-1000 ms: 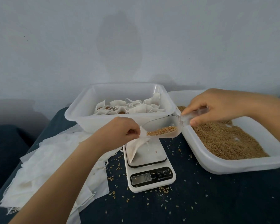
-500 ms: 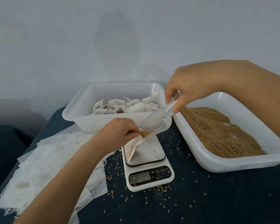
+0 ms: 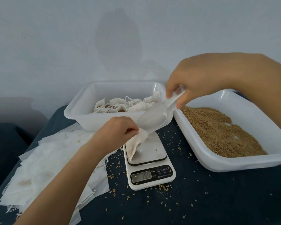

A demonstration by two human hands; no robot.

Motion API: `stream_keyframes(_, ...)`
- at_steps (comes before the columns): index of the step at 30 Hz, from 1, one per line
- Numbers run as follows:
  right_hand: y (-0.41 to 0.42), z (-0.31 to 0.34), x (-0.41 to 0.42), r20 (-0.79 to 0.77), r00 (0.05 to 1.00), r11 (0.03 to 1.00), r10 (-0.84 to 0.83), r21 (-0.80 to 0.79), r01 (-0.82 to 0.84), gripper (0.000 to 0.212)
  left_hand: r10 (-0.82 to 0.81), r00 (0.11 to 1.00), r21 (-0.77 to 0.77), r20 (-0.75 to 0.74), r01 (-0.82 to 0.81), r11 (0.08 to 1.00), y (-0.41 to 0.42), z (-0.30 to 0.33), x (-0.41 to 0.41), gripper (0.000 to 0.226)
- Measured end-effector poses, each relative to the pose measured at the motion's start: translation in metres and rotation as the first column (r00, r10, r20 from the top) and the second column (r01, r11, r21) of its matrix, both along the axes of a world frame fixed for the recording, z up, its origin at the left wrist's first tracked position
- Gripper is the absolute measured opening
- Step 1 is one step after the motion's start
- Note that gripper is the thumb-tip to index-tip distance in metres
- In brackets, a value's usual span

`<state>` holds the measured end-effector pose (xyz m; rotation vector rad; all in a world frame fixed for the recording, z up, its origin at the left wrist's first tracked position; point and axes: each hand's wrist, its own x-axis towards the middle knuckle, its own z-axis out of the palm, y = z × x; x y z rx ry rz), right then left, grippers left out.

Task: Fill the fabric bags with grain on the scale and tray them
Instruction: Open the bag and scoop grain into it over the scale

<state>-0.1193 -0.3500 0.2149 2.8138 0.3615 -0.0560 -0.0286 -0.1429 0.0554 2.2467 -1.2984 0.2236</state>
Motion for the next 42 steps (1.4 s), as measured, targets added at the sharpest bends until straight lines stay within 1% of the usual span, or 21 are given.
stream_keyframes(3, -0.041, -0.004, -0.014, 0.006, 0.986, 0.940, -0.167, 0.301, 0.158, 0.020, 0.041, 0.999, -0.038, -0.005, -0.041, 0.998, -0.001, -0.003, 0.001, 0.009)
stream_keyframes(5, -0.073, -0.023, -0.025, 0.017, 0.942, 0.832, -0.335, 0.476, 0.287, 0.022, 0.037, 0.999, -0.049, -0.007, -0.037, 0.998, -0.007, -0.007, -0.001, 0.009)
stream_keyframes(7, -0.100, -0.055, -0.032, -0.001, 0.861, 0.695, -0.509, 0.590, 0.411, 0.022, 0.017, 1.000, -0.043, -0.003, -0.017, 0.999, -0.017, -0.012, -0.004, 0.010)
stream_keyframes(10, -0.126, -0.105, -0.034, -0.059, 0.715, 0.509, -0.697, 0.662, 0.551, 0.027, -0.025, 1.000, -0.014, -0.003, 0.025, 1.000, -0.034, -0.021, -0.009, 0.012)
stream_keyframes(12, -0.133, -0.134, -0.032, -0.115, 0.623, 0.419, -0.774, 0.644, 0.640, 0.034, -0.026, 1.000, -0.014, -0.003, 0.026, 1.000, -0.040, -0.026, -0.013, 0.017)
stream_keyframes(14, -0.135, -0.157, -0.029, -0.185, 0.547, 0.341, -0.816, 0.609, 0.716, 0.038, 0.011, 1.000, -0.072, -0.017, -0.012, 0.997, -0.038, -0.030, -0.014, 0.029)
stream_keyframes(16, -0.134, -0.172, -0.026, -0.224, 0.513, 0.324, -0.829, 0.556, 0.766, 0.037, 0.075, 0.996, -0.173, -0.041, -0.081, 0.982, -0.029, -0.032, -0.015, 0.034)
stream_keyframes(18, -0.133, -0.177, -0.022, -0.226, 0.518, 0.345, -0.825, 0.525, 0.778, 0.040, 0.158, 0.982, -0.267, -0.101, -0.179, 0.947, -0.013, -0.038, -0.014, 0.034)
stream_keyframes(20, -0.131, -0.178, -0.018, -0.218, 0.534, 0.369, -0.817, 0.515, 0.774, 0.040, 0.240, 0.950, -0.306, -0.201, -0.293, 0.906, 0.003, -0.049, -0.014, 0.030)
stream_keyframes(21, -0.131, -0.178, -0.017, -0.218, 0.540, 0.378, -0.813, 0.507, 0.775, 0.040, 0.277, 0.928, -0.299, -0.248, -0.345, 0.890, 0.011, -0.056, -0.014, 0.028)
stream_keyframes(23, -0.128, -0.180, -0.016, -0.240, 0.532, 0.382, -0.812, 0.470, 0.796, 0.051, 0.338, 0.887, -0.256, -0.316, -0.423, 0.869, 0.022, -0.074, -0.016, 0.025)
stream_keyframes(25, -0.126, -0.182, -0.018, -0.252, 0.525, 0.401, -0.813, 0.410, 0.819, 0.059, 0.365, 0.860, -0.219, -0.355, -0.457, 0.862, 0.028, -0.090, -0.018, 0.023)
stream_keyframes(28, -0.126, -0.184, -0.018, -0.255, 0.534, 0.426, -0.806, 0.376, 0.823, 0.054, 0.372, 0.840, -0.183, -0.396, -0.469, 0.864, 0.027, -0.106, -0.022, 0.022)
stream_keyframes(31, -0.120, -0.179, -0.019, -0.249, 0.526, 0.442, -0.814, 0.323, 0.837, 0.042, 0.371, 0.821, -0.164, -0.435, -0.477, 0.864, 0.025, -0.113, -0.023, 0.021)
stream_keyframes(33, -0.115, -0.167, -0.022, -0.125, 0.575, 0.500, -0.808, 0.372, 0.782, 0.035, 0.373, 0.817, -0.153, -0.439, -0.477, 0.865, 0.025, -0.116, -0.023, 0.019)
stream_keyframes(34, -0.110, -0.158, -0.024, -0.028, 0.608, 0.528, -0.794, 0.464, 0.711, 0.033, 0.373, 0.818, -0.152, -0.437, -0.476, 0.866, 0.025, -0.117, -0.023, 0.019)
stream_keyframes(36, -0.087, -0.141, -0.032, 0.170, 0.635, 0.531, -0.754, 0.726, 0.436, 0.028, 0.371, 0.824, -0.155, -0.428, -0.472, 0.868, 0.026, -0.118, -0.023, 0.018)
stream_keyframes(38, -0.046, -0.131, -0.041, 0.249, 0.692, 0.422, -0.678, 0.902, 0.090, 0.027, 0.374, 0.828, -0.155, -0.417, -0.470, 0.869, 0.026, -0.118, -0.023, 0.018)
stream_keyframes(39, -0.025, -0.133, -0.043, 0.260, 0.746, 0.362, -0.613, 0.932, -0.028, 0.029, 0.374, 0.831, -0.158, -0.411, -0.469, 0.869, 0.025, -0.118, -0.024, 0.017)
stream_keyframes(40, -0.006, -0.141, -0.044, 0.266, 0.792, 0.337, -0.549, 0.938, -0.082, 0.032, 0.371, 0.835, -0.164, -0.407, -0.466, 0.869, 0.025, -0.118, -0.024, 0.017)
stream_keyframes(42, 0.021, -0.169, -0.042, 0.277, 0.845, 0.400, -0.458, 0.913, -0.082, 0.030, 0.362, 0.841, -0.175, -0.402, -0.458, 0.872, 0.027, -0.118, -0.025, 0.016)
